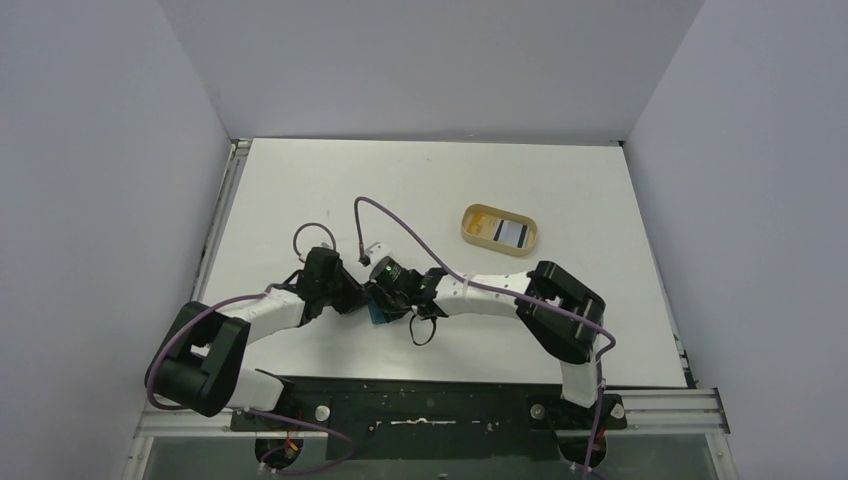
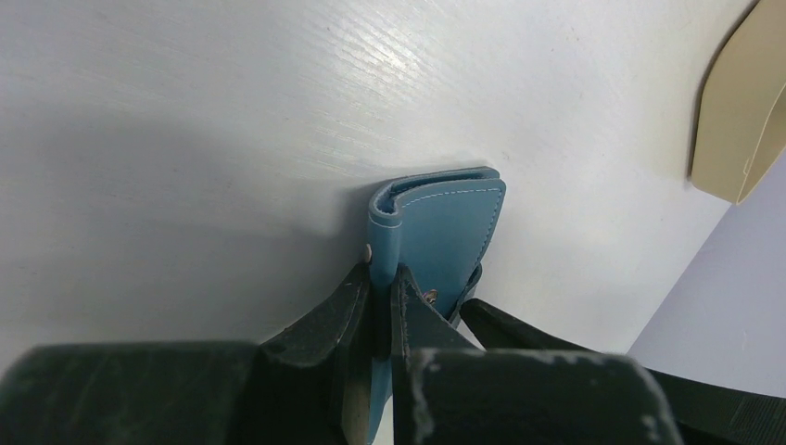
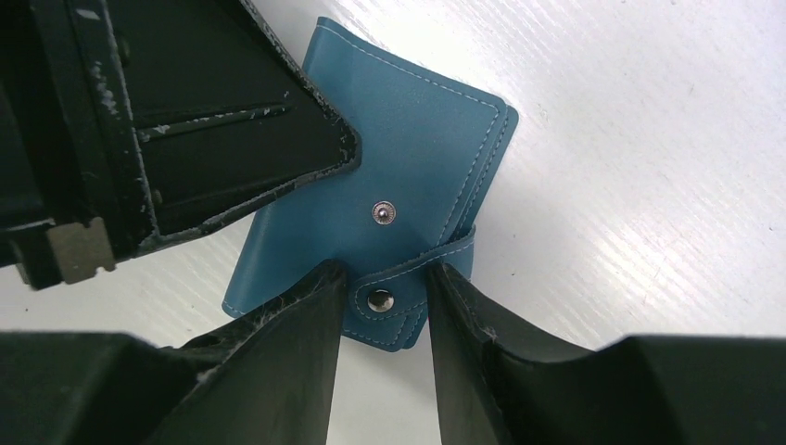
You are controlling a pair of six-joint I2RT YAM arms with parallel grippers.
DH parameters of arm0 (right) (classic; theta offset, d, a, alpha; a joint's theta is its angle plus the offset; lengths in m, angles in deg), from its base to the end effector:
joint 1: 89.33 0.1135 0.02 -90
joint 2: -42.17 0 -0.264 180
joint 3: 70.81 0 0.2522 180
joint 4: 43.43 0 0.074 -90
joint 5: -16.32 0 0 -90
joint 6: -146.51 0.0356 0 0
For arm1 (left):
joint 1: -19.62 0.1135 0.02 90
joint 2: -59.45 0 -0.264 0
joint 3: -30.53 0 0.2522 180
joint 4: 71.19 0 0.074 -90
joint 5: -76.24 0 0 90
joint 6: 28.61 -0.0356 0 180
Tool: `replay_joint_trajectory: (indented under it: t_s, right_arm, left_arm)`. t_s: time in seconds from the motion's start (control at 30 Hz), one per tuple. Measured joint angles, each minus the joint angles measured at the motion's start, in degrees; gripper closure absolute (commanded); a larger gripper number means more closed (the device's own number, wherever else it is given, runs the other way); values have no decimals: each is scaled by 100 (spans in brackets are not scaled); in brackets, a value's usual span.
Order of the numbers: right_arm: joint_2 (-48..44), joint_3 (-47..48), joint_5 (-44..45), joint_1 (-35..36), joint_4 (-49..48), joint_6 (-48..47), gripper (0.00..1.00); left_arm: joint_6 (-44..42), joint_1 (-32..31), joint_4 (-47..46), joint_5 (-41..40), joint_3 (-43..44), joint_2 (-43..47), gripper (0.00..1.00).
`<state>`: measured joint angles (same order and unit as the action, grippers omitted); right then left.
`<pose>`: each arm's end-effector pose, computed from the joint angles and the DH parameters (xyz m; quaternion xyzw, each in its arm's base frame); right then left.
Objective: Take the credit cards out of the card holder
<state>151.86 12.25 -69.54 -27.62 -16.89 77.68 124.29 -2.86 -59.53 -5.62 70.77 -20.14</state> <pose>0.1919 0.3510 0.1614 -0.3178 0.8934 0.1832 0.2593 0.2162 -0.0949 0.1283 -0.3026 0.8906 -0.2749 0.1993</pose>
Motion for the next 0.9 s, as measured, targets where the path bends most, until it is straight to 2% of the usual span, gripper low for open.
replay_joint_trajectory:
  t_s: [0.3, 0.43, 0.57, 0.7, 0.9]
  right_arm:
    - [13, -7, -92, -79, -105, 258, 63]
    - [-44, -280, -577, -402, -675, 776, 68]
    - [-92, -599, -914, -673, -1263, 1379, 68]
    - [-118, -804, -1005, -767, -1663, 1897, 69]
    - [-111, -1058, -1110, -868, -2328, 2629, 75]
  left_arm:
    - [-13, 2, 20, 0, 7, 2, 100]
    - [-11, 55, 20, -81, 7, 17, 100]
    - [-9, 59, 17, -155, 4, 28, 100]
    - [-2, 66, 15, -190, 4, 31, 100]
    - [7, 85, 13, -212, 2, 39, 100]
